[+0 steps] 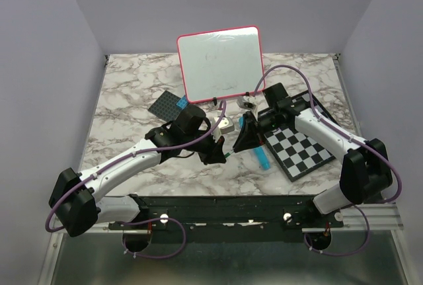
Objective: Write a sentence on the whiteboard
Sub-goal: Open the whiteboard marker at the center of the board.
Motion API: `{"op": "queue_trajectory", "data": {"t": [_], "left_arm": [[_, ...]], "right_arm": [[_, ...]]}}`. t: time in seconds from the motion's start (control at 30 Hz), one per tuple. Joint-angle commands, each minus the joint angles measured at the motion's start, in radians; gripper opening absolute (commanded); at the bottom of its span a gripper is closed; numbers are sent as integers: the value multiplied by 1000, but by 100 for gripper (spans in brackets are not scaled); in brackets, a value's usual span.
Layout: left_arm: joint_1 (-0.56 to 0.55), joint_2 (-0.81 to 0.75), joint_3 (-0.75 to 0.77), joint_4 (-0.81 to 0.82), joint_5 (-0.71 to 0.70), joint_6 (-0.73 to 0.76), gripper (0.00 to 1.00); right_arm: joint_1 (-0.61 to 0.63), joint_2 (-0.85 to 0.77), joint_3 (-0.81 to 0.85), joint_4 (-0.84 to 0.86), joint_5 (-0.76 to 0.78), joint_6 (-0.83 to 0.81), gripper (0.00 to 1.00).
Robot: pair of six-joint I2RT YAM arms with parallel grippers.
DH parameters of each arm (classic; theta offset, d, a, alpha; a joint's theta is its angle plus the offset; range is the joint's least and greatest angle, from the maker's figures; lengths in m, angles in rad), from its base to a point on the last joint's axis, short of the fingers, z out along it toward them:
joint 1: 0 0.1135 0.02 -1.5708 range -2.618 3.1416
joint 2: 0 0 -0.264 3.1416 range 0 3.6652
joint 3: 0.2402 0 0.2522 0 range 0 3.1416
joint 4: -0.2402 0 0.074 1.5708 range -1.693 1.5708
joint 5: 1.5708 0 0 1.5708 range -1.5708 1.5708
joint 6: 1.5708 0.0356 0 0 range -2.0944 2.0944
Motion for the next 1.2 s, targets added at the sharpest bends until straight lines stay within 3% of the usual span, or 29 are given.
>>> {"op": "queue_trajectory", "data": {"t": [0.0, 0.23, 1.17], "left_arm": [[14, -21, 18, -16, -23, 40, 0], [17, -17, 27, -37, -23, 68, 0], [21, 52, 145, -237, 0, 183, 0]], "right_arm": [[18, 12, 27, -78, -25, -22, 18], [19, 15, 28, -84, -19, -27, 36], [65, 48, 53, -121, 42, -50, 34]]}}
